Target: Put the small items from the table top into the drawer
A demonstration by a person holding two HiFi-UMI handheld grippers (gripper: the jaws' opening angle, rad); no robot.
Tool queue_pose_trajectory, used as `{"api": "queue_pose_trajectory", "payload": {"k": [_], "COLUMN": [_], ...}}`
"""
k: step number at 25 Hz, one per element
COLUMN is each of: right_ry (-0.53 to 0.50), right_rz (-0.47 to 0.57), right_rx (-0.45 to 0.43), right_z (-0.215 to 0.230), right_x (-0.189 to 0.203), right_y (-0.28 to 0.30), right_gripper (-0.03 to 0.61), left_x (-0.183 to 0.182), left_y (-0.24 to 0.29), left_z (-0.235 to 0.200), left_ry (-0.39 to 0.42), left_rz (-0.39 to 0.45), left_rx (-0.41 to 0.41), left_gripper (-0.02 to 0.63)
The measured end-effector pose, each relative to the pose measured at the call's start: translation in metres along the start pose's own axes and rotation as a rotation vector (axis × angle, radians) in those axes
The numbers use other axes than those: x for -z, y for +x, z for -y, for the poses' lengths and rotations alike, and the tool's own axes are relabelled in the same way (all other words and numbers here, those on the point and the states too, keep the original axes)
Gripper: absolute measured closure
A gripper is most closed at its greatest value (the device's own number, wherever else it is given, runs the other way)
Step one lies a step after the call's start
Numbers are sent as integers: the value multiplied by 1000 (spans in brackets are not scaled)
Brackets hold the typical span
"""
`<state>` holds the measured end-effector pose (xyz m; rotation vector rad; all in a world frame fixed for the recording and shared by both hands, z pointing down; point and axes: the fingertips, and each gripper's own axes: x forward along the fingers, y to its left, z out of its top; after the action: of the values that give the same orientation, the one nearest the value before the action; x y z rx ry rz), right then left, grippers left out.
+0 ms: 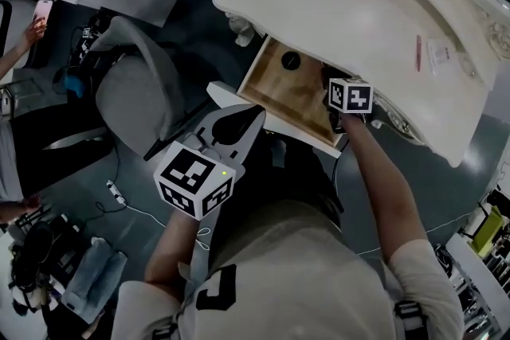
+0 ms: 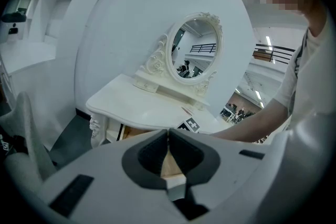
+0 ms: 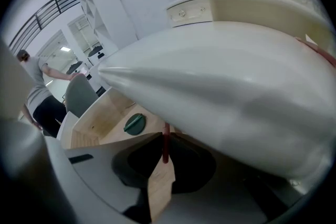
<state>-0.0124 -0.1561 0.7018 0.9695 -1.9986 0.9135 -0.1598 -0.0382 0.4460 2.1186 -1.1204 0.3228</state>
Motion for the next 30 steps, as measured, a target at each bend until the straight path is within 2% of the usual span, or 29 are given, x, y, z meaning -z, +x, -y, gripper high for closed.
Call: {"api": "queue_pose_trajectory", "payload": {"k": [7,9,10,15,23,30], "right_ry": [-1,2,7,40,95,133], "right_rz": [21,28,32,60,179,258], "right_rx": [-7,-13,-15,-37,-22,-9], "right_z": [-4,-6,-7,-19,-25,-27], "right_x": [-2,-4,-5,-3,-7,1], "right_y": [-1,-4,-7,-32,-90,-133], "right_gripper": [513,418,414,414,416,416], "left_x": [-1,-2,-3,-10,-23,-33], "left_y": [-10,-10,-10,-14,-18,-9], "left_z": [-4,-3,-2,9,32,66], "left_ry": [12,23,28,48,123,189], "left_rz": [8,15,17,22,47,51], "left_rx": [-5,6,11,31,101,187], "left_gripper": [548,546,548,547,548,548]}}
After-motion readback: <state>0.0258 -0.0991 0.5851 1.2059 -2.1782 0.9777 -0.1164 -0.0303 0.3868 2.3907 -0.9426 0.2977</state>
